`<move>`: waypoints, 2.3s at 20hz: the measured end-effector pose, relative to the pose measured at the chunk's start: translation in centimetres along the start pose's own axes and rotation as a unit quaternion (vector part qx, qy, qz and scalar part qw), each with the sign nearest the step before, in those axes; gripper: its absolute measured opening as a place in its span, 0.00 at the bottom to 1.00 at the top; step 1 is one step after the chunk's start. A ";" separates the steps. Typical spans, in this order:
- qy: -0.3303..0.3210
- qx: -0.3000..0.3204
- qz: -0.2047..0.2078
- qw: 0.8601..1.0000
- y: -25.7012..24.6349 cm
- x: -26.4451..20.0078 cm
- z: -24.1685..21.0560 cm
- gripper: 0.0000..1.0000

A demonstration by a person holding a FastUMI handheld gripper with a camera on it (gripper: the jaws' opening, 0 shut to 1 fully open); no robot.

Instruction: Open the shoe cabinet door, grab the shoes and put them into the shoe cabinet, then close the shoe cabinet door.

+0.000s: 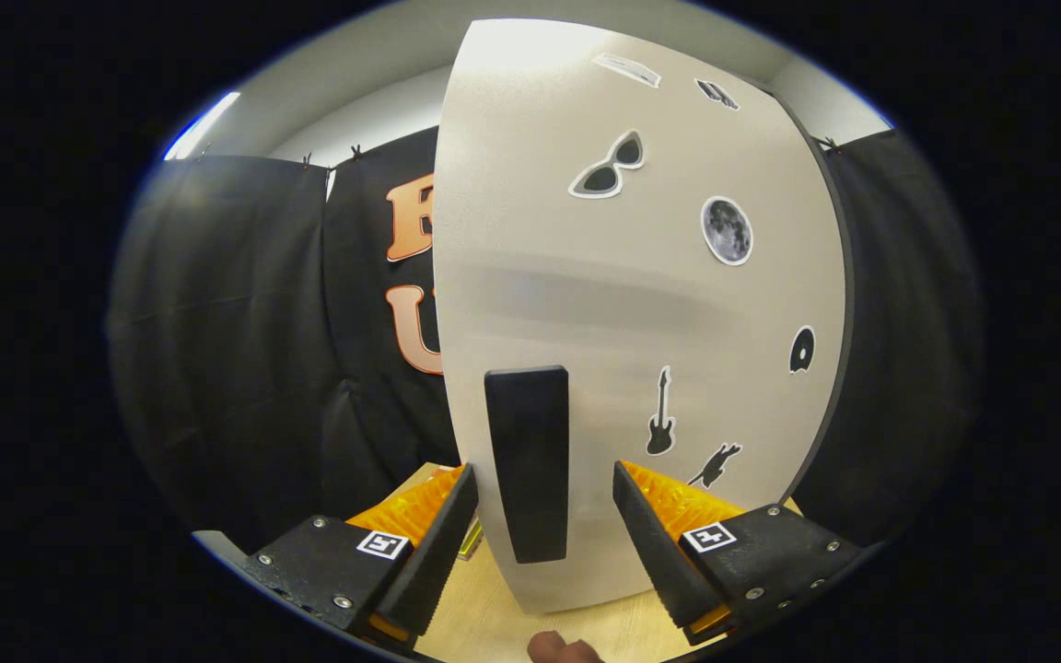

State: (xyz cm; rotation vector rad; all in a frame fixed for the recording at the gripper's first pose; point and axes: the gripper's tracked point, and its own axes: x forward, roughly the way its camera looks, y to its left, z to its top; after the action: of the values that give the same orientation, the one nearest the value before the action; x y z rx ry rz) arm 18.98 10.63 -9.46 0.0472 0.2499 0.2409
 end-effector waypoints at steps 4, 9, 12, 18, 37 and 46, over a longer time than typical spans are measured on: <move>0.006 -0.005 0.008 1.000 0.6 2.3 -0.3 0.93; 0.000 -0.036 -0.003 0.999 0.5 3.7 -0.3 0.93; -0.001 -0.031 -0.003 1.000 0.6 4.4 -0.2 0.93; -0.001 -0.033 -0.003 0.999 0.6 5.3 0.1 0.93; -0.019 0.012 -0.014 1.000 0.4 -1.7 2.6 0.93; -0.059 0.017 -0.098 0.993 -4.0 -14.5 5.0 0.92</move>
State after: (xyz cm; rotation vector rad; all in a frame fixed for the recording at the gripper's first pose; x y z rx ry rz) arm 7.51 3.12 -1.43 0.0702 0.1399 0.0374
